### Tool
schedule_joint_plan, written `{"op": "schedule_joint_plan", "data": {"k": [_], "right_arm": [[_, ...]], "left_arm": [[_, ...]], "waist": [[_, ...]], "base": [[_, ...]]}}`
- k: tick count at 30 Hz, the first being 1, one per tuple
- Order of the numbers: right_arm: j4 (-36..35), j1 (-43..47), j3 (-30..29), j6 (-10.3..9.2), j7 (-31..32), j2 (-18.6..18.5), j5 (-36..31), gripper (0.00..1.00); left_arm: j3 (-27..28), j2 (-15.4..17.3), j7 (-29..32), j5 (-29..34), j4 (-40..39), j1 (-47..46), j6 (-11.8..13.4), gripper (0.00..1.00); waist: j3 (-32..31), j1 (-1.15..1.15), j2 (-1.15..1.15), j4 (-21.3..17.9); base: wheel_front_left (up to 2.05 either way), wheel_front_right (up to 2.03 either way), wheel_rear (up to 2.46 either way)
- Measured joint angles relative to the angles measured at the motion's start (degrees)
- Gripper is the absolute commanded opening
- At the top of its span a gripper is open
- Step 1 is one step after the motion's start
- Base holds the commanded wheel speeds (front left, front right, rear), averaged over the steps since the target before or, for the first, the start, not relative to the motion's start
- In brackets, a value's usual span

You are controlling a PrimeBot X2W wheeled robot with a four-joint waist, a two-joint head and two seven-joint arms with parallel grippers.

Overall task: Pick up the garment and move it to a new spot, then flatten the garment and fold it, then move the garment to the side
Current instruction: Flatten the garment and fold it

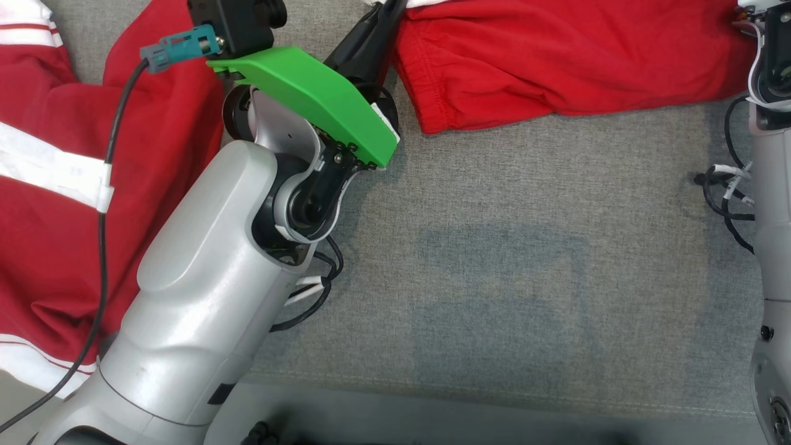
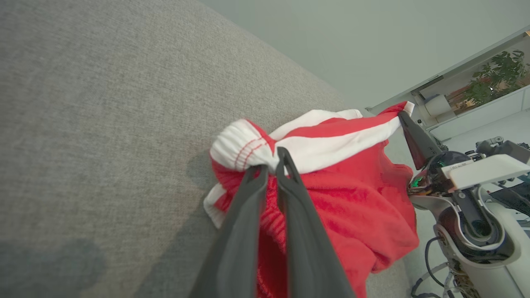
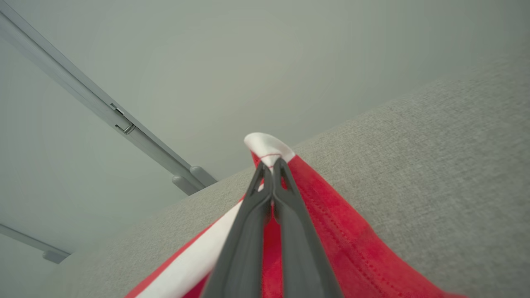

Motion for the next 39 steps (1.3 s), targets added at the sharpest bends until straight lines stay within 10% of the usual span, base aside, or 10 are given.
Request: {"op": "schedule_joint_plan", "data": {"k": [1, 2, 3, 4, 5, 23, 39], "right_arm": [[0.49, -0.11, 0.01, 0.00, -0.09, -0.01, -0.09, 0.00], [1.03, -0.23, 0.02, 0.00, -0.41, -0.02, -0.27, 0.20], [1.54, -0.40, 0.03, 0.00, -0.52, -0.03, -0.51, 0.51], [1.98, -0.59, 0.03, 0.00, -0.68, -0.03, -0.62, 0.95], [2.91, -0.73, 0.00, 0.01, -1.85, -0.02, -0.91, 1.00], [5.24, 3.54, -0.30, 6.75, -10.80, 0.29, -1.76, 1.00], [-3.44, 20.54, 2.13, 3.33, -11.09, -7.08, -19.46, 1.00]], "left_arm": [[-0.11, -0.01, -0.31, -0.26, 0.15, -0.16, 0.00, 0.38], [-0.23, -0.01, -0.32, -0.48, 0.33, -0.32, 0.00, 0.84], [-0.36, -0.01, -0.56, -0.62, 0.57, -0.47, 0.00, 1.00], [-0.48, -0.01, -0.82, -0.65, 0.79, -0.60, 0.00, 1.00], [-0.77, -0.02, -1.35, -1.12, 1.48, -0.77, 0.00, 1.00], [-4.32, 0.04, -9.54, -3.11, 3.93, 2.11, -1.12, 1.00], [-3.94, 12.98, -17.46, 10.13, 7.89, 14.15, -1.08, 1.00]], "waist": [[-0.03, 0.00, 0.00, -0.04], [-0.07, 0.00, 0.00, -0.08], [-0.12, 0.00, 0.00, -0.11], [-0.19, 0.00, 0.00, -0.13], [-0.42, 0.00, 0.00, -0.14], [-8.46, 0.00, 0.00, 0.31], [-19.51, 0.00, 0.00, -2.04]], "base": [[0.00, 0.00, 0.00], [0.00, 0.00, 0.00], [0.00, 0.00, 0.00], [0.00, 0.00, 0.00], [0.00, 0.00, 0.00], [0.00, 0.00, 0.00], [0.00, 0.00, 0.00]]}}
